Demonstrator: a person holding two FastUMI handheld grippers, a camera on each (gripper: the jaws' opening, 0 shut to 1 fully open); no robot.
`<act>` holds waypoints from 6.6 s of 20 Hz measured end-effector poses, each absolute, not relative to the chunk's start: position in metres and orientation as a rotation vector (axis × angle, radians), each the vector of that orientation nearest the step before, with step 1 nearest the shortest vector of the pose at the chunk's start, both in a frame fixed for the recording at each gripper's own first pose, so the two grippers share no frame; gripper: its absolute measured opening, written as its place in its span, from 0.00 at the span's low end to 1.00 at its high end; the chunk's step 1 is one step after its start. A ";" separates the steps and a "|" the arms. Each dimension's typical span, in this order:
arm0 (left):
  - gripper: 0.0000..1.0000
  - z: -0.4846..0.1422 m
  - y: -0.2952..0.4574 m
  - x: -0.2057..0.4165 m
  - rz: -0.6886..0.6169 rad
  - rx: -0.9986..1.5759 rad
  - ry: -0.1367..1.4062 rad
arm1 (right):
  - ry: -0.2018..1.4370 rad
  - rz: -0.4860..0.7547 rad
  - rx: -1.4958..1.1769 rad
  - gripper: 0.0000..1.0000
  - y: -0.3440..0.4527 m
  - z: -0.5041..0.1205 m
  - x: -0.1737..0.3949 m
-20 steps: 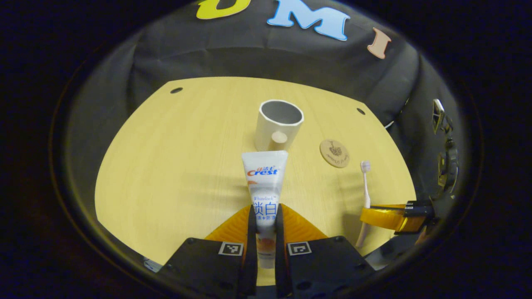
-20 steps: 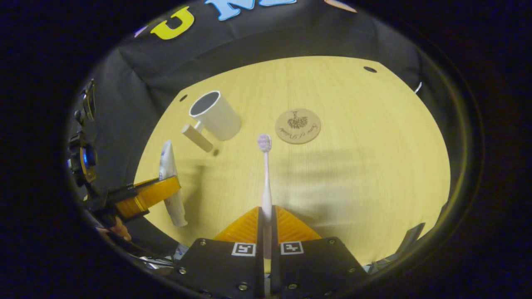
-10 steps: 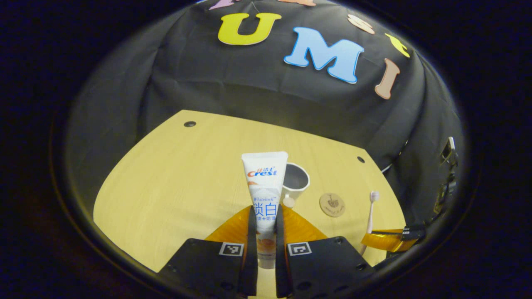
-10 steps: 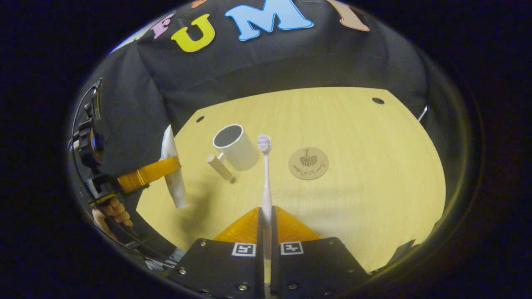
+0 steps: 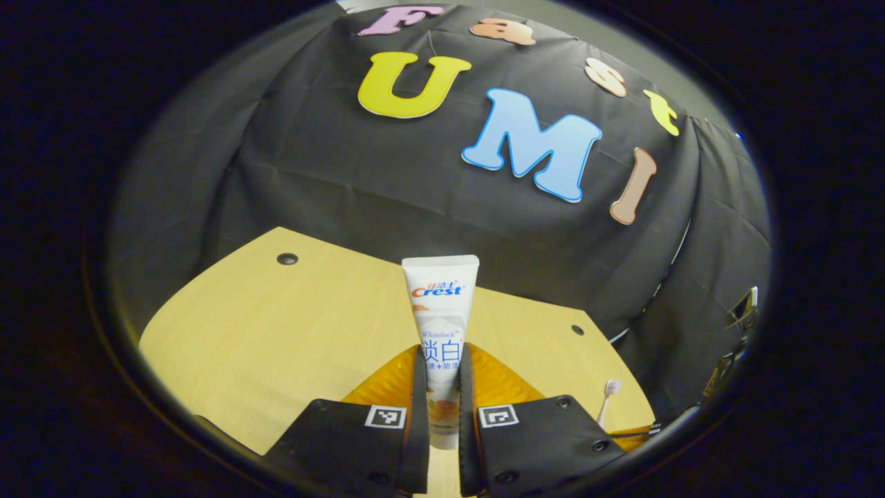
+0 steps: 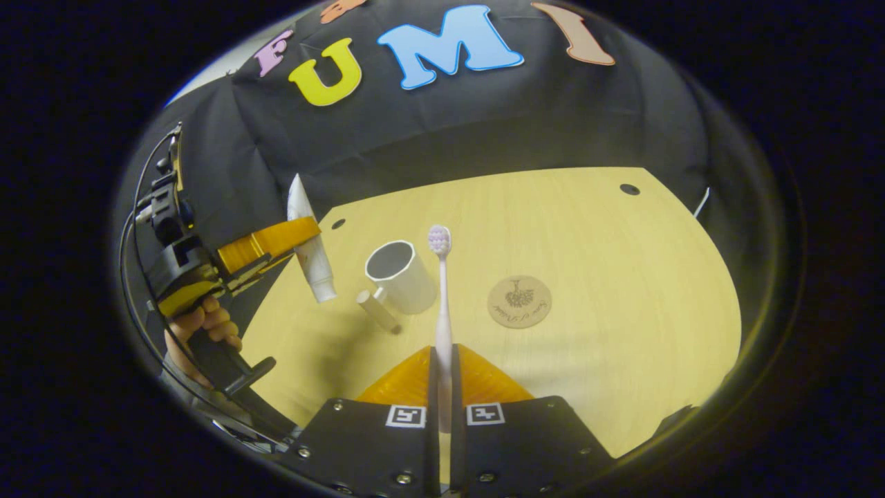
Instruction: Put the toothbrush and toothpaste on the desktop into the cup, then pick up the cup and place it on the coaster on the desktop.
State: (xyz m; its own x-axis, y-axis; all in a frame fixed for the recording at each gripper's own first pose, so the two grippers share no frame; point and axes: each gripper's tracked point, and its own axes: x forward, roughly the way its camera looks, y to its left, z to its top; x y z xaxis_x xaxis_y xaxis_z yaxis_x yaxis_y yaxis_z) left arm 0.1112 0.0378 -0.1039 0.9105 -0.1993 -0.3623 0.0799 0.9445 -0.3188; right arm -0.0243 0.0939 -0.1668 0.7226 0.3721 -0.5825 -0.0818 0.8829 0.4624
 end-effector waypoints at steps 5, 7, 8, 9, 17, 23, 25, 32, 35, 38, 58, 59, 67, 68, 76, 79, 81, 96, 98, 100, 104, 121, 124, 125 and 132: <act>0.23 -0.100 0.017 0.149 -0.196 -0.295 0.320 | 0.720 0.228 0.416 0.07 0.087 -0.166 -0.028; 0.24 -0.107 0.010 0.161 -0.213 -0.294 0.319 | 0.712 0.214 0.433 0.07 0.083 -0.161 -0.030; 0.24 -0.111 0.008 0.168 -0.216 -0.294 0.322 | 0.710 0.204 0.440 0.07 0.081 -0.161 -0.030; 0.23 -0.117 0.006 0.175 -0.214 -0.294 0.329 | 0.715 0.194 0.445 0.07 0.079 -0.160 -0.029; 0.27 -0.163 -0.007 0.194 -0.238 -0.204 0.399 | 0.710 0.191 0.455 0.07 0.085 -0.155 -0.017; 0.34 -0.184 -0.010 0.182 -0.256 -0.162 0.477 | 0.699 0.207 0.439 0.07 0.094 -0.149 -0.007; 0.41 -0.192 -0.009 0.174 -0.252 -0.162 0.501 | 0.694 0.209 0.439 0.07 0.094 -0.149 -0.004; 0.87 -0.189 -0.009 0.149 -0.268 -0.174 0.526 | 0.655 0.233 0.425 0.07 0.095 -0.136 0.009; 0.88 -0.182 -0.002 0.135 -0.261 -0.172 0.528 | 0.608 0.251 0.412 0.07 0.100 -0.124 0.024; 0.88 -0.175 0.006 0.121 -0.260 -0.152 0.528 | 0.562 0.275 0.397 0.07 0.108 -0.113 0.042; 0.91 -0.183 0.036 0.040 -0.296 -0.196 0.646 | 0.259 0.378 0.341 0.07 0.182 -0.089 0.160; 0.88 -0.183 0.039 0.039 -0.293 -0.198 0.648 | 0.254 0.369 0.337 0.07 0.184 -0.091 0.165; 0.88 -0.185 0.044 0.039 -0.297 -0.186 0.658 | 0.220 0.332 0.277 0.09 0.189 -0.092 0.166; 0.88 -0.185 0.043 0.039 -0.301 -0.189 0.659 | 0.224 0.340 0.285 0.12 0.190 -0.091 0.166; 0.88 -0.191 0.037 0.043 -0.304 -0.207 0.670 | 0.242 0.344 0.278 0.87 0.183 -0.086 0.159; 0.88 -0.193 0.034 0.045 -0.304 -0.206 0.675 | 0.225 0.337 0.275 0.87 0.175 -0.077 0.155; 0.88 -0.193 0.029 0.047 -0.305 -0.203 0.680 | 0.211 0.329 0.281 0.87 0.167 -0.070 0.153; 0.88 -0.239 0.002 0.075 -0.274 -0.190 0.838 | 0.228 0.168 0.223 0.87 0.080 -0.054 0.106; 0.82 -0.245 0.001 0.080 -0.264 -0.196 0.858 | 0.245 0.138 0.238 0.87 0.067 -0.058 0.094; 0.82 -0.251 0.001 0.085 -0.256 -0.187 0.883 | 0.262 0.110 0.253 0.87 0.054 -0.061 0.082; 0.86 -0.265 0.000 0.093 -0.240 -0.163 0.940 | 0.288 0.040 0.259 0.87 0.026 -0.072 0.062; 0.38 -0.289 0.003 0.102 -0.220 0.048 1.008 | 0.389 -0.097 0.290 0.87 -0.016 -0.110 0.012; 0.33 -0.288 0.004 0.103 -0.209 0.107 0.983 | 0.395 -0.098 0.305 0.87 -0.018 -0.112 0.011; 0.28 -0.289 0.003 0.103 -0.207 0.104 0.979 | 0.396 -0.099 0.307 0.87 -0.017 -0.114 0.011; 0.24 -0.286 -0.008 0.103 -0.217 0.047 0.945 | 0.389 -0.098 0.302 0.87 -0.020 -0.110 0.010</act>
